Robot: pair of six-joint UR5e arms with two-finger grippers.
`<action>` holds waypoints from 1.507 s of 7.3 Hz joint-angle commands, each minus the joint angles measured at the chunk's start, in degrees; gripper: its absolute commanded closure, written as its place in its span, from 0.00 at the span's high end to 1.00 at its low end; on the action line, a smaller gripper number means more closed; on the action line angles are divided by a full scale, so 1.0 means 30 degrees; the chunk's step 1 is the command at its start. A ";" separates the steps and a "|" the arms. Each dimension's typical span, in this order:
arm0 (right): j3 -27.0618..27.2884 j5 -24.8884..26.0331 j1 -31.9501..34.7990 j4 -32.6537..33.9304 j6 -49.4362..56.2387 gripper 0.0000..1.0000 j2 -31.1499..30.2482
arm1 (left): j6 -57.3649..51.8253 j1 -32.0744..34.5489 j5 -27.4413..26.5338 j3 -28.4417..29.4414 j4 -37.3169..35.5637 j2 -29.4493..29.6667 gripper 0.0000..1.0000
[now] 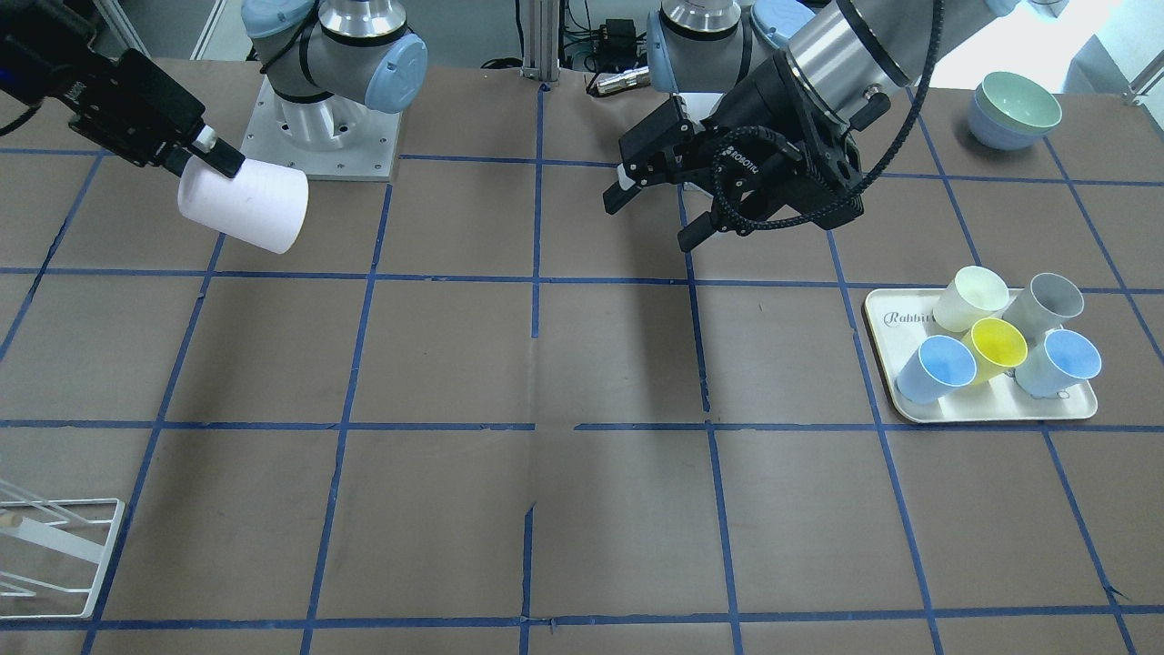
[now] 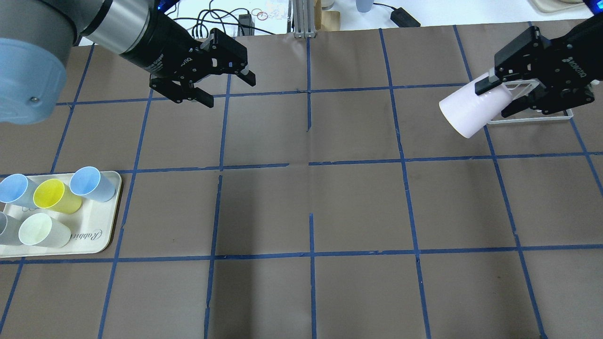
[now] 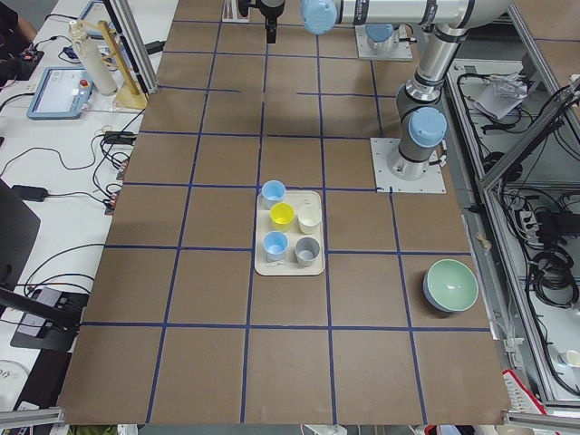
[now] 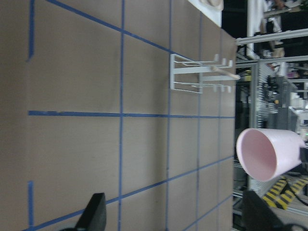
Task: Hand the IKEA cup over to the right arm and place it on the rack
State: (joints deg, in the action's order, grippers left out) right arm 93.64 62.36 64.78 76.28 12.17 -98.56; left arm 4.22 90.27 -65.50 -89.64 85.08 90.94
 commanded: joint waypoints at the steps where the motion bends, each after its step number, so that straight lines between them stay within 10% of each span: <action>1: 0.0103 0.4567 0.0029 0.2305 0.1681 0.00 -0.0106 | 0.0001 0.0377 -0.5126 0.1079 0.0850 0.0711 1.00; 3: 0.0308 0.6355 -0.0029 0.5693 0.2006 0.00 0.0418 | -0.0233 0.0437 -0.8509 0.0380 0.0849 0.0218 1.00; 11: 0.0251 0.8130 -0.0552 1.4941 0.2006 0.00 0.6103 | -0.0263 0.0232 -0.8372 0.0142 0.0821 -0.0196 1.00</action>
State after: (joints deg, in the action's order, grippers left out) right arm 94.40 86.77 64.21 119.11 17.95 -81.73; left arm 3.46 91.02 -90.61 -89.22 87.51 90.36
